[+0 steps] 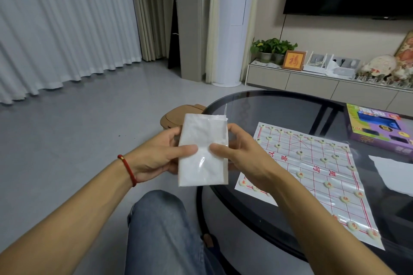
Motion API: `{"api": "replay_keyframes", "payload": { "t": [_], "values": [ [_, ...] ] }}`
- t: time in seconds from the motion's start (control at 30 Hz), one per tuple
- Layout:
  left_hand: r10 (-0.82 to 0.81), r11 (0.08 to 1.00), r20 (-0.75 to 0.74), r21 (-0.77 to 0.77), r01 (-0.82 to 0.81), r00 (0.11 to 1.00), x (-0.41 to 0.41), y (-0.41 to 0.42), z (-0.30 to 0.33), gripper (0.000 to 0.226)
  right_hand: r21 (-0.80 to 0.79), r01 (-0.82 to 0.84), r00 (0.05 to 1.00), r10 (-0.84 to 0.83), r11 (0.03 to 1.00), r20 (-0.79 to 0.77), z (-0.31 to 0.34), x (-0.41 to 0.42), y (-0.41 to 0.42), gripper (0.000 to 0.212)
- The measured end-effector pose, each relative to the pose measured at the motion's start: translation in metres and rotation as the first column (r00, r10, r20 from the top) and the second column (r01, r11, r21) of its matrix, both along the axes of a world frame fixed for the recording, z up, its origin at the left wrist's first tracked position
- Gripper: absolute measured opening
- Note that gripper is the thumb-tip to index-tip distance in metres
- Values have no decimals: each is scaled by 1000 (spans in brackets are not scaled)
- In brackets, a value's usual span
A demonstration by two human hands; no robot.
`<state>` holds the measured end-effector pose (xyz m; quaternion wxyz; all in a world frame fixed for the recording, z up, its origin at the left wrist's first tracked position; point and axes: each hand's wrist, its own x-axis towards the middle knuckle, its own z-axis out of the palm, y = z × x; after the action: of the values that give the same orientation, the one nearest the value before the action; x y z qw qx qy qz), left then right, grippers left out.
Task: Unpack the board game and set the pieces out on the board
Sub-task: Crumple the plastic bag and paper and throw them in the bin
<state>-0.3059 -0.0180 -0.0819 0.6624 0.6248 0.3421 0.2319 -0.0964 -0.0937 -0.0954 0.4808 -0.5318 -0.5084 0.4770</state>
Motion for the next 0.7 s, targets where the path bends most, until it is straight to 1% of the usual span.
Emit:
{"api": "replay_keyframes", "payload": {
  "t": [0.1,0.13,0.2,0.27,0.37,0.47,0.53,0.57,0.6,0.63,0.7],
  "values": [
    [66,998,75,-2,-67,995,3,1,-9,60,17,-22,1000,21,1000,5,5,3,-2,41],
    [97,995,110,-5,-97,989,6,1,-11,61,28,-18,1000,17,999,15,6,3,-2,41],
    [140,990,165,-1,-142,976,11,-2,-13,56,47,-8,1000,7,999,14,4,3,-3,42],
    [151,988,201,-2,-154,968,16,-4,-14,51,73,-9,1000,10,997,-21,0,5,-3,44],
    [135,991,243,-30,-131,961,18,-3,-18,45,99,4,990,10,995,-144,-4,6,-5,45],
    [139,989,308,-93,-116,941,24,-5,-20,35,81,13,963,9,997,-270,-6,6,-11,40],
    [117,991,326,-93,-91,938,29,-7,-20,33,39,6,944,7,999,-330,-8,9,-14,39],
    [99,994,327,-66,-82,940,33,-8,-19,31,9,-5,932,8,1000,-363,-8,14,-17,39],
    [76,997,322,-4,-79,944,37,-8,-17,30,-23,-30,915,18,999,-403,-8,20,-20,38],
    [50,992,313,98,-85,949,41,-6,-15,32,-60,-60,894,27,996,-448,-7,27,-23,35],
    [-46,927,235,372,-46,971,51,-7,-8,39,-153,-113,852,16,982,-524,-5,41,-30,31]
  ]
}}
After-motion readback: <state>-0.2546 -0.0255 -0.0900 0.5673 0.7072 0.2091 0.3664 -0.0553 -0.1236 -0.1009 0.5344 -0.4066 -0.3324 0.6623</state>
